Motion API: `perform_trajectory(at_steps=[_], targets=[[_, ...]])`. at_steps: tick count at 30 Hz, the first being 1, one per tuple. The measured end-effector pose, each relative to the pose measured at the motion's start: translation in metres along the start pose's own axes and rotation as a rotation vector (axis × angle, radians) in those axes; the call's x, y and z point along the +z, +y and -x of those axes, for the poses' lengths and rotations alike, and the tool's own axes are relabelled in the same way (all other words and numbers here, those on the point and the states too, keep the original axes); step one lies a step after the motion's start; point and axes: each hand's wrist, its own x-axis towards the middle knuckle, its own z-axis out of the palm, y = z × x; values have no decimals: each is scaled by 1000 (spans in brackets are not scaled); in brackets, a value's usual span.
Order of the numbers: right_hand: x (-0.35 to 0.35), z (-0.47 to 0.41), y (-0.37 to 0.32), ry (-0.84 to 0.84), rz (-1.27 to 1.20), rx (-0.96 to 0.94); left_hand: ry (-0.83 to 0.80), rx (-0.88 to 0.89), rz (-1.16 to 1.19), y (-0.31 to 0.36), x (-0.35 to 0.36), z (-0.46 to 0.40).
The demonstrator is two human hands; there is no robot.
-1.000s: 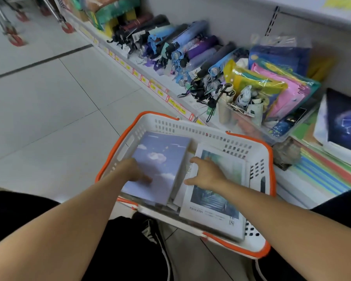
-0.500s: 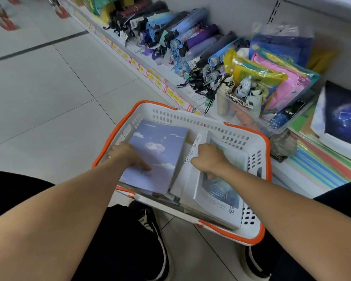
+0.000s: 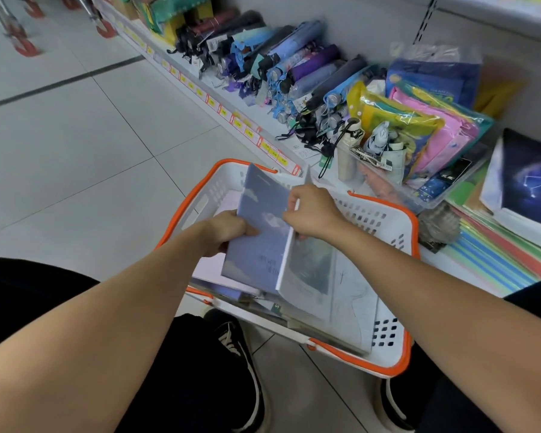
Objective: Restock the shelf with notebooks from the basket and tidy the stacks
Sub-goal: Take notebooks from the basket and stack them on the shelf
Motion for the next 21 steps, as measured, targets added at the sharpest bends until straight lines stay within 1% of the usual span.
perform_trajectory(at_steps=[2, 4, 7, 9, 11, 12, 13, 15, 16, 17, 19, 20, 21], targets=[[9, 1, -6, 24, -116, -69, 0, -7, 84, 6, 5, 2], [15, 0, -12, -1, -134, -135, -1, -15, 157, 16, 11, 6], [20, -2, -14, -164, -134, -195, -39, 20, 146, 20, 17, 8], [19, -2, -10, -313, -290, -163, -65, 13, 138, 13, 16, 9], [15, -4, -3, -371, -544, -15, -63, 11, 147, 2, 11, 7], [12, -5, 0, -335, -606, 45, -53, 16, 163, -1, 8, 6], [8, -6, 5, -239, -557, 72, -56, 23, 181, -3, 5, 7], [2, -14, 21, -17, -272, 144, -110, 64, 238, -3, -3, 7], [-2, -15, 28, 39, -215, 212, -133, 82, 280, -1, -7, 10], [-5, -16, 36, 31, -270, 300, -145, 94, 327, 1, -12, 12], [-15, -14, 44, -80, -659, 420, -163, 117, 418, 3, -18, 16], [-20, -13, 46, -129, -845, 428, -176, 129, 452, 4, -18, 17], [-26, -13, 48, -127, -971, 405, -185, 144, 474, 7, -16, 18]])
